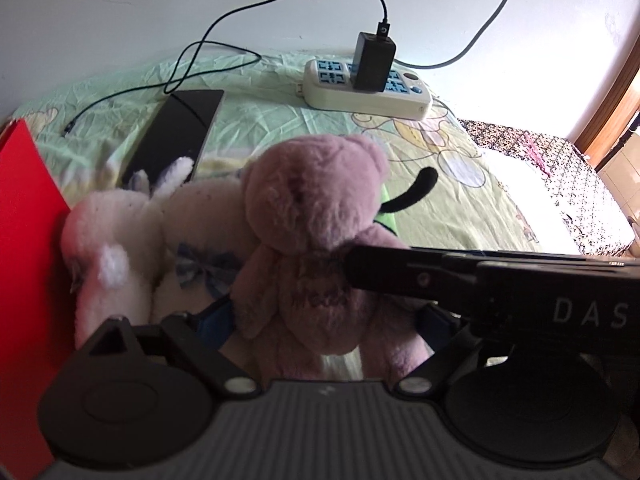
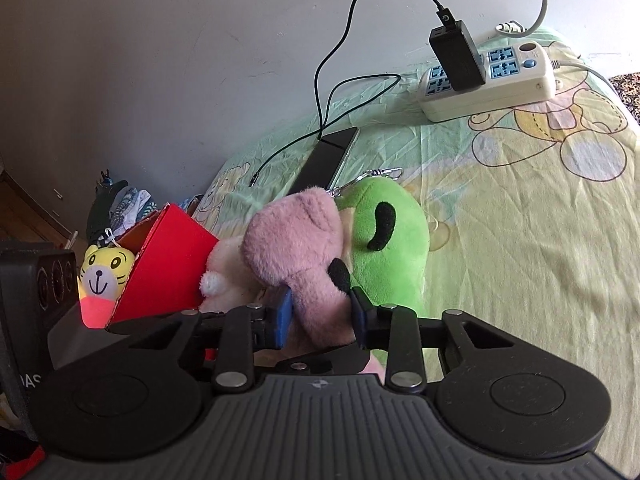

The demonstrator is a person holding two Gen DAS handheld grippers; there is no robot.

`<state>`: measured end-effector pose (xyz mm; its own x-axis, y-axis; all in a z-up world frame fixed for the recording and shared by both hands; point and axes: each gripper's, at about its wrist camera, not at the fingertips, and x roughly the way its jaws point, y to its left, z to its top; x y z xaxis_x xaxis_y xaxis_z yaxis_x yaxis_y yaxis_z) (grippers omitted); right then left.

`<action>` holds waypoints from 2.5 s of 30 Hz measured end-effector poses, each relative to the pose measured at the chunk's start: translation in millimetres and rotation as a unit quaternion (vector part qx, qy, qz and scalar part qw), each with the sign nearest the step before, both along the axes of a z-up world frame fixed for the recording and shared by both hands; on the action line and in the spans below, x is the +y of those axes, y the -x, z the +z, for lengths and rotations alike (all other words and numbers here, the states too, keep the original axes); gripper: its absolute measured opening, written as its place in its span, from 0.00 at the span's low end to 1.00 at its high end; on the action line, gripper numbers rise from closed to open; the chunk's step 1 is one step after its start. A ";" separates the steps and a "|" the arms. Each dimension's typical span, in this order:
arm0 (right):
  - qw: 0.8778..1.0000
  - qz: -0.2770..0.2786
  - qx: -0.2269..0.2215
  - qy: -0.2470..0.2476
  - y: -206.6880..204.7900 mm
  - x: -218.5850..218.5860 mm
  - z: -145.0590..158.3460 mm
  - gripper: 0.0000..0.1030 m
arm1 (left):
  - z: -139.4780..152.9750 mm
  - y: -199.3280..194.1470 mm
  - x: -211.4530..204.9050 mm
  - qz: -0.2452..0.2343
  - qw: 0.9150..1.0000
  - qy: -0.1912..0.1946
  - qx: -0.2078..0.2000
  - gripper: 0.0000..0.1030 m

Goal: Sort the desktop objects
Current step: 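Grasp the pink teddy bear with the right gripper and lift it, then carry the pink teddy bear into the red box beside the tiger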

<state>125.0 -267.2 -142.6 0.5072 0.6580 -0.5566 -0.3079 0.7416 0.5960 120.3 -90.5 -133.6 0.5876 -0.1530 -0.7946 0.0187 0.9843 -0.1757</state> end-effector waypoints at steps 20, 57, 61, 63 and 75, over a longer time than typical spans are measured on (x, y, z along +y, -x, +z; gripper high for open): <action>0.998 0.036 0.052 -0.006 85.9 -18.5 9.1 0.23 | 12.0 88.6 -34.8 -0.037 0.999 0.028 0.016 0.84; 0.981 0.169 -0.034 -0.090 170.9 270.1 67.0 0.23 | 101.0 278.9 223.3 0.076 0.994 -0.045 -0.069 0.84; 0.980 0.154 -0.070 -0.103 166.4 283.2 90.7 0.23 | 125.8 278.0 241.4 0.061 0.991 -0.061 -0.104 0.84; 0.980 0.143 -0.088 -0.111 160.0 285.0 103.3 0.23 | 140.0 273.8 244.7 0.051 0.988 -0.068 -0.129 0.84; 0.976 0.063 -0.182 -0.102 114.6 288.0 143.2 0.24 | 184.5 208.2 264.7 0.005 0.971 -0.078 -0.225 0.84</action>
<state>10.4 20.8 0.6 0.5553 0.8060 -0.2051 -0.6071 0.5614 0.5624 -87.8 174.2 50.9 0.8819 -0.0445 -0.4693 0.0503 0.9987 -0.0003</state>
